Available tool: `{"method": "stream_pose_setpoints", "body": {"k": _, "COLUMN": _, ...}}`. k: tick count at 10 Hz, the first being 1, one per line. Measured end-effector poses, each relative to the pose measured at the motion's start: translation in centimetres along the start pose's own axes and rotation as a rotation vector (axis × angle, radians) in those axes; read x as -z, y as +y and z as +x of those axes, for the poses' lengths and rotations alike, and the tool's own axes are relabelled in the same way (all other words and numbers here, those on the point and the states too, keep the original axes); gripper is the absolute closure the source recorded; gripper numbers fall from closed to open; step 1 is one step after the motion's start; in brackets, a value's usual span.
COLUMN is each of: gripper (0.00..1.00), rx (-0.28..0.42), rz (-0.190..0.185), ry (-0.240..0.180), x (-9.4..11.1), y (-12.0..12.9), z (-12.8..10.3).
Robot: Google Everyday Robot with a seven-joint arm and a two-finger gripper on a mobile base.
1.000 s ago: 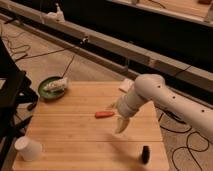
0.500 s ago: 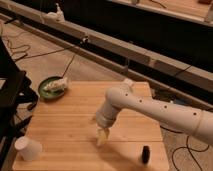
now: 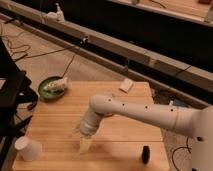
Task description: Place the ceramic cup over the eraser
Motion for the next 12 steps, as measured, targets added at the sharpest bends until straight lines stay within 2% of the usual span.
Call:
{"method": "stream_pose_setpoints", "body": {"k": 1, "gripper": 0.26, "rx": 0.010, "rz": -0.024, "ry": -0.024, "x": -1.4, "y": 0.5, "z": -1.3}}
{"method": "stream_pose_setpoints", "body": {"k": 4, "gripper": 0.26, "rx": 0.062, "rz": -0.084, "ry": -0.060, "x": -5.2, "y": 1.7, "z": -4.5}}
{"method": "stream_pose_setpoints", "body": {"k": 10, "gripper": 0.26, "rx": 0.069, "rz": -0.086, "ry": -0.062, "x": -5.4, "y": 1.7, "z": -4.6}}
{"method": "stream_pose_setpoints", "body": {"k": 12, "gripper": 0.26, "rx": 0.080, "rz": -0.081, "ry": -0.062, "x": -5.1, "y": 1.0, "z": -5.1}}
